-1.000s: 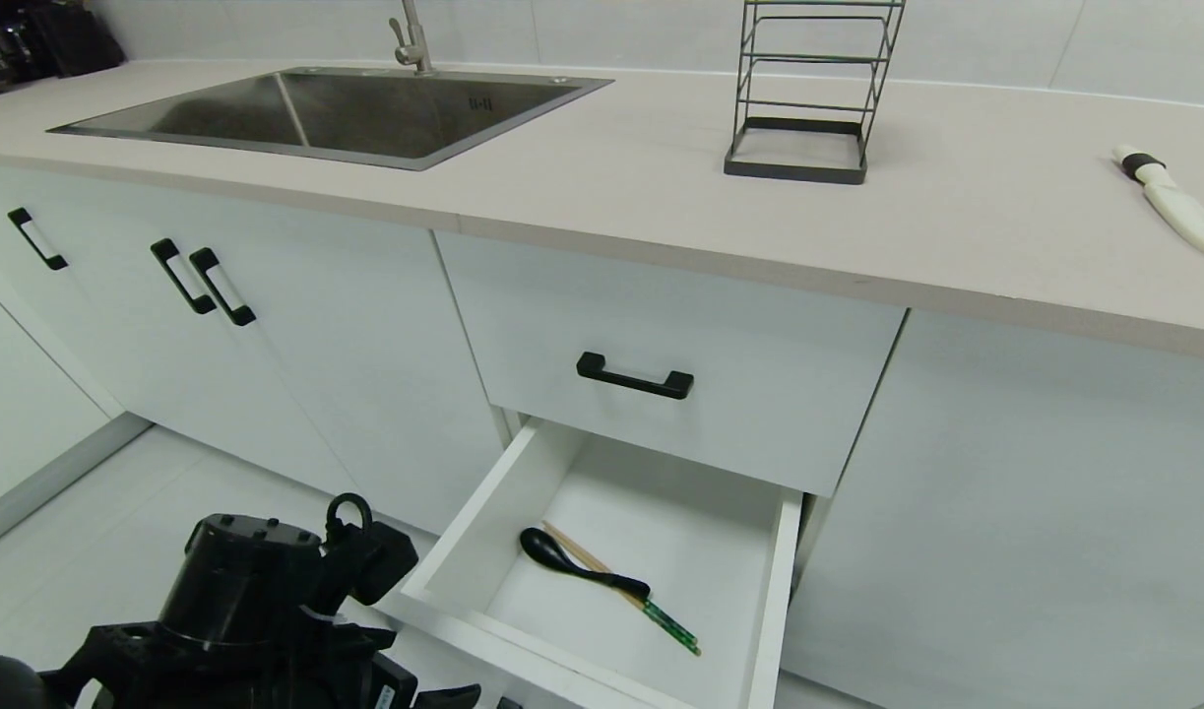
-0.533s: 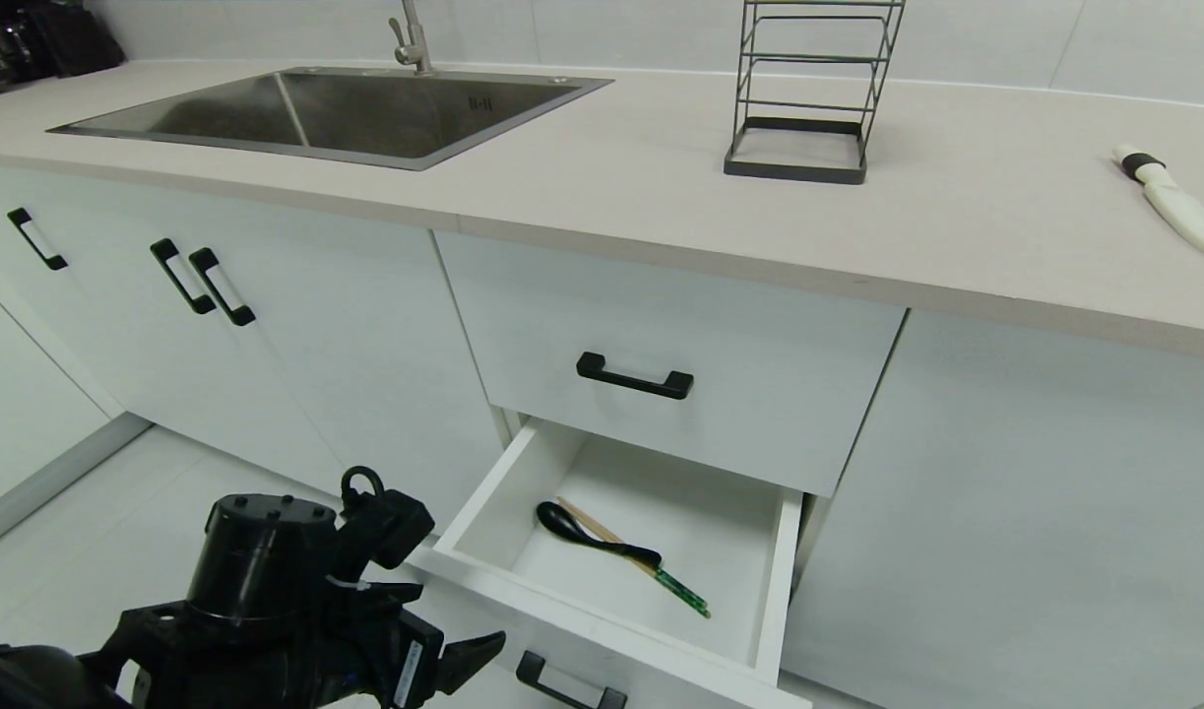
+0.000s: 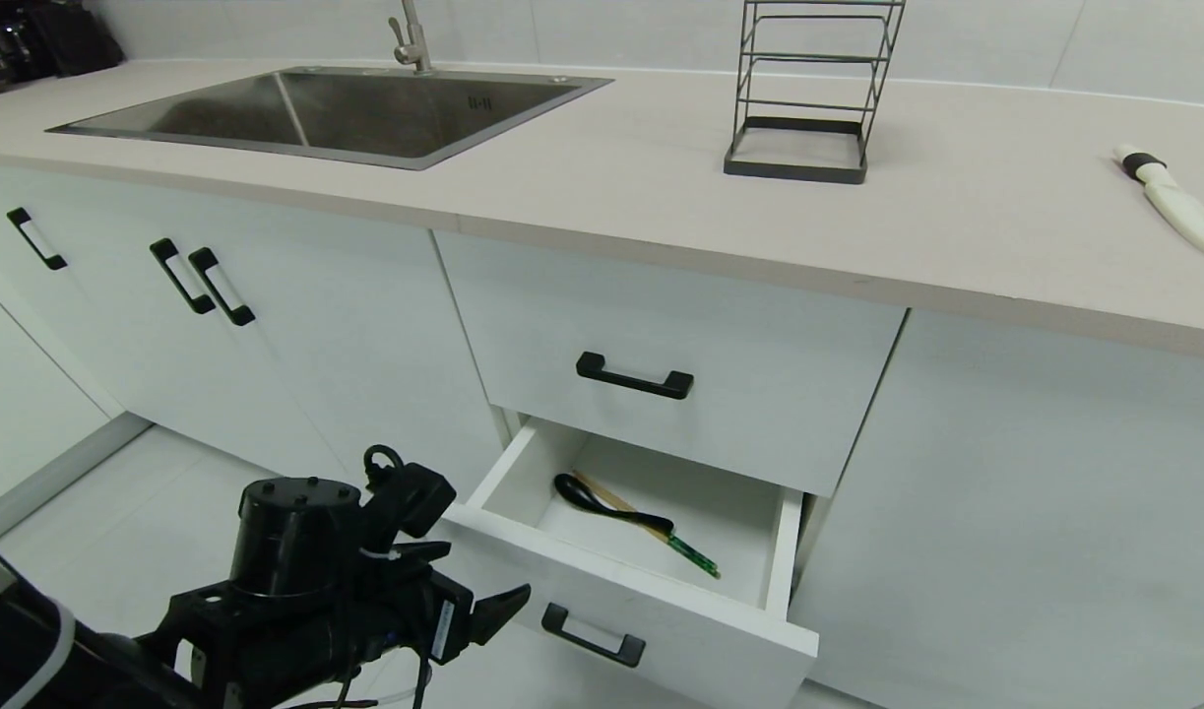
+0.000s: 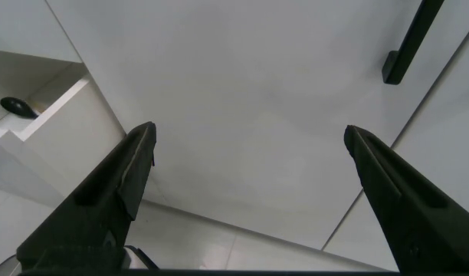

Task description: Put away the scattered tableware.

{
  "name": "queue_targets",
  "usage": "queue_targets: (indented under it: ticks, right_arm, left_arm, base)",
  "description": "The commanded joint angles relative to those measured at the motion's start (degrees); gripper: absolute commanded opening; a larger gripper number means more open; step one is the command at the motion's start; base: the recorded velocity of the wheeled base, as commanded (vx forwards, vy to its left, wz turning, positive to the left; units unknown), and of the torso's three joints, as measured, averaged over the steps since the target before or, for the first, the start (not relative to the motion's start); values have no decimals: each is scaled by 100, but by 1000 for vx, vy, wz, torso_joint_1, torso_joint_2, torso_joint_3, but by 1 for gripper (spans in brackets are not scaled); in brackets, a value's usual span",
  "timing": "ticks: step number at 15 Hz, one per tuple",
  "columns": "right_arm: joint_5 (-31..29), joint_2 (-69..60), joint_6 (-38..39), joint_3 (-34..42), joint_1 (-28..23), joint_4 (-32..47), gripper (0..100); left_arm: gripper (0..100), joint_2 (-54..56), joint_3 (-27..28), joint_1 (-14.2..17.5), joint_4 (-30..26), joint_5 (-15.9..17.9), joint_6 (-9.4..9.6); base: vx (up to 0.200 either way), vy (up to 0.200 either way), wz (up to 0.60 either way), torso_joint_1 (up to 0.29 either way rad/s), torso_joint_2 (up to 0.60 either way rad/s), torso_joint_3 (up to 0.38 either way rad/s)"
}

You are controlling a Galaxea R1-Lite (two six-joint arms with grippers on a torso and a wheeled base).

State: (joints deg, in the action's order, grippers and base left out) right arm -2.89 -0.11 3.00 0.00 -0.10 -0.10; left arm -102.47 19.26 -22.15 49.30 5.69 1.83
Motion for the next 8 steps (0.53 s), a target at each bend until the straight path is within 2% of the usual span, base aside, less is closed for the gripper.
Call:
queue_targets:
  ticks: [1, 8]
  right_arm:
    - [-1, 11, -1, 0, 1, 1, 100]
    - [-1, 11, -1, 0, 1, 1, 100]
  left_arm:
    - [100, -106, 157, 0, 89, 2, 11]
    - [100, -466, 561, 9, 379, 11, 19]
  base:
    - [0, 0, 0, 0, 0, 0]
    - [0, 0, 0, 0, 0, 0]
